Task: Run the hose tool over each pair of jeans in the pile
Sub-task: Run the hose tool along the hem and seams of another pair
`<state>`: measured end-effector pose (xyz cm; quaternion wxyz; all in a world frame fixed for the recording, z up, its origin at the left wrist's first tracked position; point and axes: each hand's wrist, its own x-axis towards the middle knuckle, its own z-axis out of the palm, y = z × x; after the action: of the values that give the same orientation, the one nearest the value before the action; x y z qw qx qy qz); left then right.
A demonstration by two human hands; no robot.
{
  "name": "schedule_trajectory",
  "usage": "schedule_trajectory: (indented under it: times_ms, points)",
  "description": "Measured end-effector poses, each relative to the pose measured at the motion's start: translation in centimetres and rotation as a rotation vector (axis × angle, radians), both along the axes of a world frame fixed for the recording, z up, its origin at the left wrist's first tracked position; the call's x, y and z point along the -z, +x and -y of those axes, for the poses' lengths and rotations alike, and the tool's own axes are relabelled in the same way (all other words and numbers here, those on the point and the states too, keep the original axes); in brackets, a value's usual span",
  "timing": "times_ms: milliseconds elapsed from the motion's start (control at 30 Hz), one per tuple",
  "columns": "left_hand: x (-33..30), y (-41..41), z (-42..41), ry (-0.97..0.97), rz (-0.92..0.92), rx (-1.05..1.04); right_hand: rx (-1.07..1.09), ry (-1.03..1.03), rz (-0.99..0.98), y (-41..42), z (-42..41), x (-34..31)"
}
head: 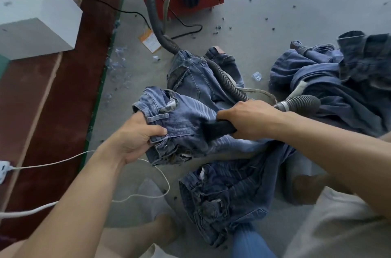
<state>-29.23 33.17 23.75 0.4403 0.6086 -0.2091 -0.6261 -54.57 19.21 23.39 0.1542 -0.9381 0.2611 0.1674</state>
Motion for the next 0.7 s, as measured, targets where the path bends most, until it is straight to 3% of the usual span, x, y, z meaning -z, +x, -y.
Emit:
schedule_trajectory:
  times_ms: [200, 267, 433, 567, 700]
  points:
    - [-0.3, 0.4, -0.7, 0.021, 0.098, 0.015, 0.127, 0.206, 0.325, 1.5, -0.2, -1.9]
    - [-0.3, 0.5, -0.8, 0.011, 0.083, 0.012, 0.141, 0.218, 0.301, 0.8, 1.4, -2.5]
    - [-0.1, 0.7, -0.6, -0.023, 0.002, 0.006, 0.075, 0.104, -0.057, -1.0, 2.4, -1.3]
    - [-0.2, 0.6, -0.5, -0.077, -0.079, 0.028, 0.070, -0.004, 0.023, 0.1, 0.2, 0.3]
    - [-0.2, 0.9, -0.2, -0.074, -0.078, -0.002, 0.113, 0.142, 0.216, 1.3, -0.2, -0.7]
